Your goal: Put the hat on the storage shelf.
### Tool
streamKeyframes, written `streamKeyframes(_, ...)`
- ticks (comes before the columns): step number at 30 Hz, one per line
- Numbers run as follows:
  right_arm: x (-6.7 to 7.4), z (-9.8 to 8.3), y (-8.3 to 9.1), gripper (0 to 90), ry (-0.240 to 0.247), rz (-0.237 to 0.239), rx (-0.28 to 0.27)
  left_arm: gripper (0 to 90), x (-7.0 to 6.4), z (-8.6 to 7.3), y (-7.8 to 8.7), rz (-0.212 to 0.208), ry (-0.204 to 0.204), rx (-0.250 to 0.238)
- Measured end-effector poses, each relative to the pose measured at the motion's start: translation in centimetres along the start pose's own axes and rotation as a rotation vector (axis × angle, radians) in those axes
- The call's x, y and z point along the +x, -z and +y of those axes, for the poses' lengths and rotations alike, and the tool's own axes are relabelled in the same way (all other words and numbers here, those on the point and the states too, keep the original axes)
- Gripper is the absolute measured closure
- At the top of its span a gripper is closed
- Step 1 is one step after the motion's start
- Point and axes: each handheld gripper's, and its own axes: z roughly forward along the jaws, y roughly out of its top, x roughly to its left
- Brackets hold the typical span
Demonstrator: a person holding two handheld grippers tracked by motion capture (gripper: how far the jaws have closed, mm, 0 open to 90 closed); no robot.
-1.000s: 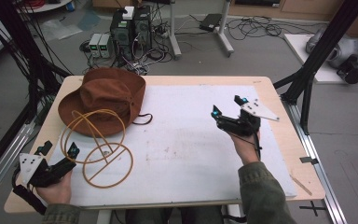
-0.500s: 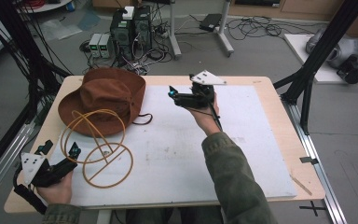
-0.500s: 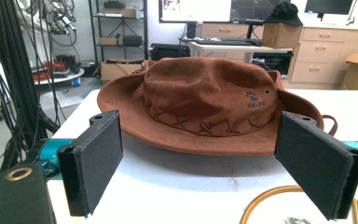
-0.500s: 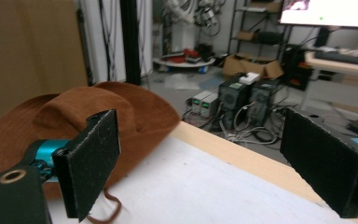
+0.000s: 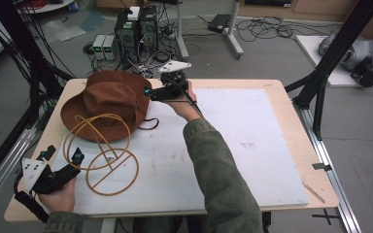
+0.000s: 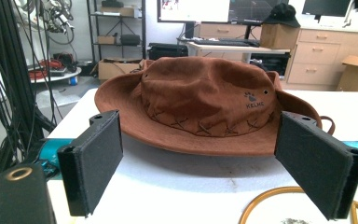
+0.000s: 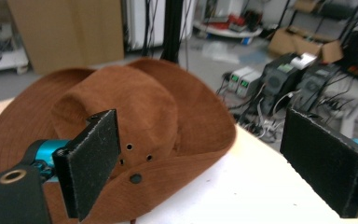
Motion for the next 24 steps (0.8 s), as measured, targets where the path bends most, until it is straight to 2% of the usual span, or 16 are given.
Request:
streamKeyframes(3, 0.7, 0.3, -1.8, 11.6, 0.037, 0.026, 0.039, 15.5, 0.0, 0.0, -0.1, 0.0, 0.001, 0.001)
streamKeyframes(6, 1.8, -0.1, -3.9, 11.5, 0.043, 0.055, 0.072, 15.5, 0.0, 0.0, -0.1, -0.003, 0.003, 0.003)
streamKeyframes(7, 1.8, -0.1, -3.9, 11.5, 0.043, 0.055, 0.072, 15.5, 0.0, 0.0, -0.1, -0.004, 0.004, 0.003)
streamKeyframes(9, 2.4, -1.0, -5.5, 11.5, 0.069, 0.074, 0.113, 15.5, 0.0, -0.1, -0.1, -0.006, 0.008, 0.003)
streamKeyframes(13, 3.0, -1.9, -6.7, 11.6, 0.07, 0.089, 0.151, 15.5, 0.0, 0.0, -0.1, -0.007, 0.021, -0.005)
streamKeyframes(14, 3.3, -2.5, -7.4, 11.6, 0.095, 0.097, 0.175, 15.5, 0.0, 0.0, -0.2, -0.007, 0.019, -0.005)
streamKeyframes(15, 3.3, -2.5, -7.4, 11.6, 0.095, 0.097, 0.175, 15.5, 0.0, 0.0, -0.2, -0.007, 0.019, -0.005)
streamKeyframes(16, 3.6, -2.9, -8.2, 11.6, 0.12, 0.099, 0.189, 15.5, 0.0, 0.0, -0.2, -0.009, 0.023, -0.005)
streamKeyframes(21, 4.0, -3.4, -9.3, 11.5, 0.105, 0.11, 0.187, 15.5, 0.0, -0.2, -0.4, -0.015, 0.024, 0.002)
streamKeyframes(24, 4.4, -3.6, -10.3, 11.6, 0.129, 0.11, 0.208, 15.5, 0.0, -0.2, -0.4, -0.016, 0.024, 0.004)
